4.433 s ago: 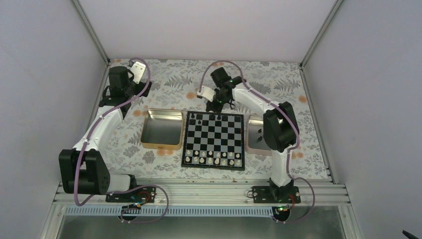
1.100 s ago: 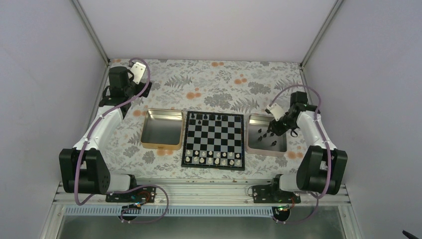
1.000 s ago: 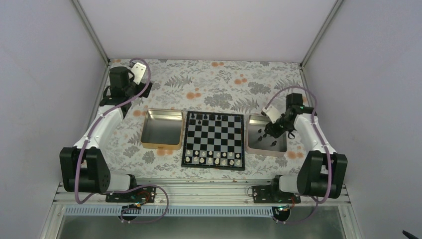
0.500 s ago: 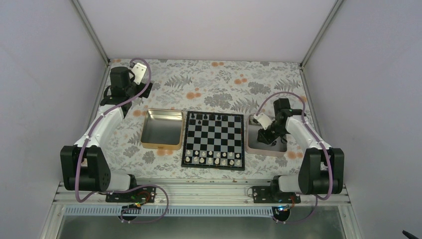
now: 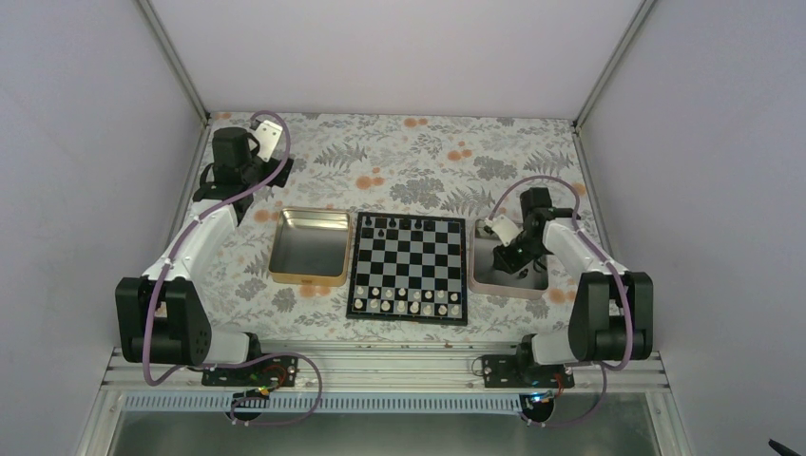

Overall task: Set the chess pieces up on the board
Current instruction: Pick up the chess piece from the storage box.

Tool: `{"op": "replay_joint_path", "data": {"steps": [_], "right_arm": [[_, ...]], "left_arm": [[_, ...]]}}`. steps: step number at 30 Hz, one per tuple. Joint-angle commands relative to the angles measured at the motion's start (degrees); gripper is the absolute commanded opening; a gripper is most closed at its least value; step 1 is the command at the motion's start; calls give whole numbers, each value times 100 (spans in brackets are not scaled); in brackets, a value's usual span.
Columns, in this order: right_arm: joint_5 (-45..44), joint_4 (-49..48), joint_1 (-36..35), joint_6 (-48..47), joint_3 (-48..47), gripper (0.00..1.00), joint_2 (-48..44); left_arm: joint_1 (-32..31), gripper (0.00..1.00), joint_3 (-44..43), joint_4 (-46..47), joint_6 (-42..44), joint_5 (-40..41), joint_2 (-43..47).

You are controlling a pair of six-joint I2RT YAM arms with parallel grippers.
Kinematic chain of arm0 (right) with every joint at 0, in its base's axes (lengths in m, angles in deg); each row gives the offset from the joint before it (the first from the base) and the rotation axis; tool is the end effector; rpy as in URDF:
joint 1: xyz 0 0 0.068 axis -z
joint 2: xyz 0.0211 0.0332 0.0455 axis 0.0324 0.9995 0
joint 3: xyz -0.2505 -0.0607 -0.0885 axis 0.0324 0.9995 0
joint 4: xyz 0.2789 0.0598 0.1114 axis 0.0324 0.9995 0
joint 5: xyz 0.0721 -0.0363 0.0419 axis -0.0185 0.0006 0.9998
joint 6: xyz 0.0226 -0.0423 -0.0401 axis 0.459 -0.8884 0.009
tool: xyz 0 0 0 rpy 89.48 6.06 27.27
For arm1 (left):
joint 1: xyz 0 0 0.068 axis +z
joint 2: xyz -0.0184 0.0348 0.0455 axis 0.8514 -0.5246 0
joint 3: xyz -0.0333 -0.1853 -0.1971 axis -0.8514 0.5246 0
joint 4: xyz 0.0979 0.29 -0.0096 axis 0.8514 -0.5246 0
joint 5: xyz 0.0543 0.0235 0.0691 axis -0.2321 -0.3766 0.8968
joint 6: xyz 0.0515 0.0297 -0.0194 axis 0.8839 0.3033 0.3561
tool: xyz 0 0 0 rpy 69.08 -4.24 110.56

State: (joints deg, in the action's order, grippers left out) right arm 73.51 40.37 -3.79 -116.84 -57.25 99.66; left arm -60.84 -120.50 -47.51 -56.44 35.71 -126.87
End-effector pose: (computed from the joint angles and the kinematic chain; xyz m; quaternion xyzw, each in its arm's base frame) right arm 0.2708 0.0196 0.1496 -0.3119 0.9410 0.0863 0.0993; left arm 0.3702 -0.0167 0.2729 0.1828 0.8357 0.0818 0.5113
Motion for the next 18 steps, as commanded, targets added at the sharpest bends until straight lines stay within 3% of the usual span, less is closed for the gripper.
{"op": "replay_joint_path", "data": {"steps": [1, 18], "right_arm": [[-65, -142, -60, 149, -135, 25, 185], [-157, -278, -61, 102, -285, 25, 522]], "left_arm": [[-42, 100, -19, 69, -78, -37, 2], [-69, 100, -1, 40, -60, -80, 20]]}}
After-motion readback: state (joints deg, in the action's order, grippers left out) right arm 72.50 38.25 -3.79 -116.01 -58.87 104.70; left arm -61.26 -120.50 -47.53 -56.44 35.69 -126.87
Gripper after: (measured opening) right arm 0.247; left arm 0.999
